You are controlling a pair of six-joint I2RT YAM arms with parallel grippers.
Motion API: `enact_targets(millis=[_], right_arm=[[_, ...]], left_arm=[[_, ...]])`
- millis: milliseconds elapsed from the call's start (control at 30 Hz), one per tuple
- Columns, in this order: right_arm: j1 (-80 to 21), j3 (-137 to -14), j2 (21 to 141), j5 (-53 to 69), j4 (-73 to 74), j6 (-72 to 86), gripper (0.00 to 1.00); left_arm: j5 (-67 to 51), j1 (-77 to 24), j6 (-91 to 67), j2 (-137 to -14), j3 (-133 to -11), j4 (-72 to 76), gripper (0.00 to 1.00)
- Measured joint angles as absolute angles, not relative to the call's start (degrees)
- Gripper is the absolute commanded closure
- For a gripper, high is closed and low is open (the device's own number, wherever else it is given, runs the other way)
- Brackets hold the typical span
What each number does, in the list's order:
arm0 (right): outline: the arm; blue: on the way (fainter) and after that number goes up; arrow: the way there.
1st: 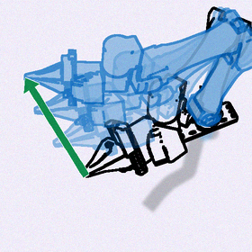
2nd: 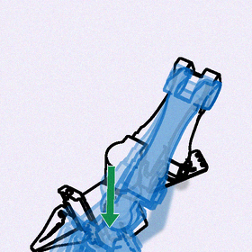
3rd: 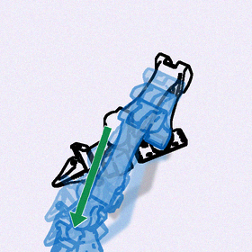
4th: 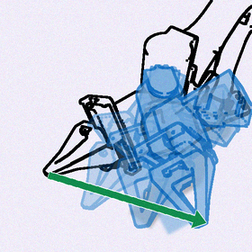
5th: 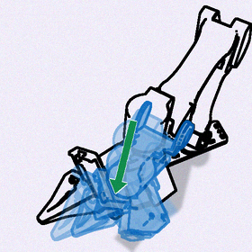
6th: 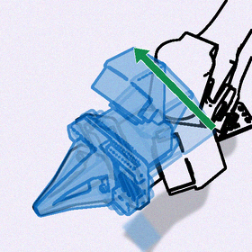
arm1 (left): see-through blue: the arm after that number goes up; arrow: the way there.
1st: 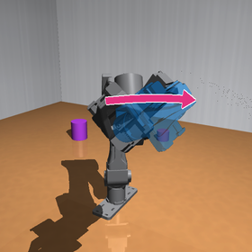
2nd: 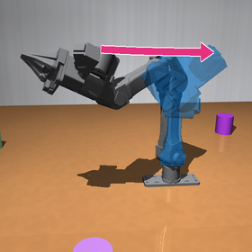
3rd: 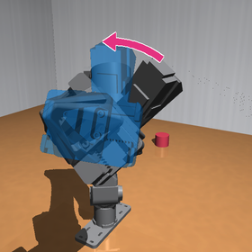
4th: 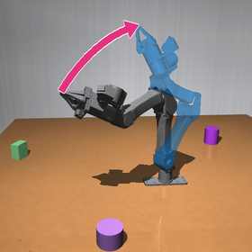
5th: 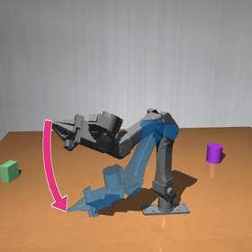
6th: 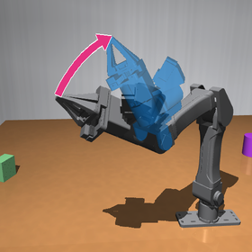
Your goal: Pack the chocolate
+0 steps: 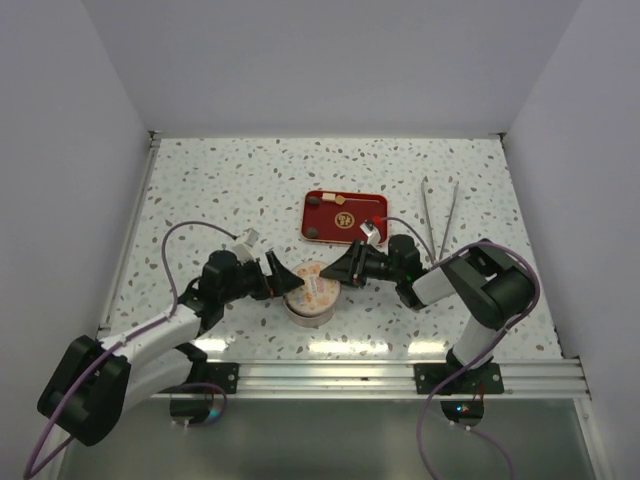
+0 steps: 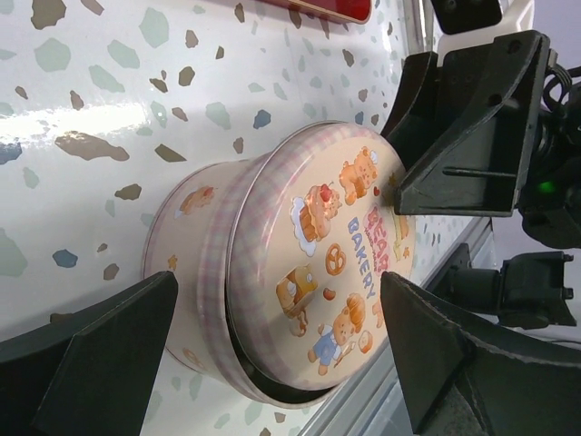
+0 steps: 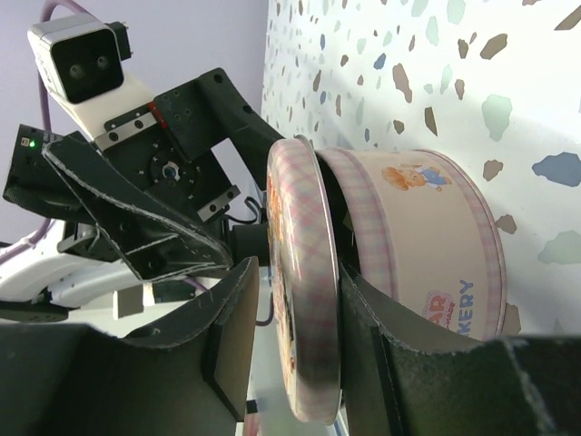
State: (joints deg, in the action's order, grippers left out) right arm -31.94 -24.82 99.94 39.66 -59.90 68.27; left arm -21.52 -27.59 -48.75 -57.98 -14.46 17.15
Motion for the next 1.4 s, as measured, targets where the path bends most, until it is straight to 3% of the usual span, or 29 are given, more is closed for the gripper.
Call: enact_targets(millis=[267, 700, 1400], right_arm=[[-31.9, -24.8, 99.9, 39.6, -60.1, 68.1, 0.56], [-32.0, -24.4, 99.2, 38.9, -61.3, 67.8, 0.44], [-32.5, -21.6, 97.7, 35.7, -65.2, 67.2, 0.41]], left_arm=[[-16.7, -30.2, -46.7, -60.6, -15.9, 14.0, 0.02], [-13.7, -31.3, -45.8, -61.4, -16.4, 13.6, 0.03], [-12.6, -31.3, -45.8, -61.4, -16.6, 13.6, 0.04]])
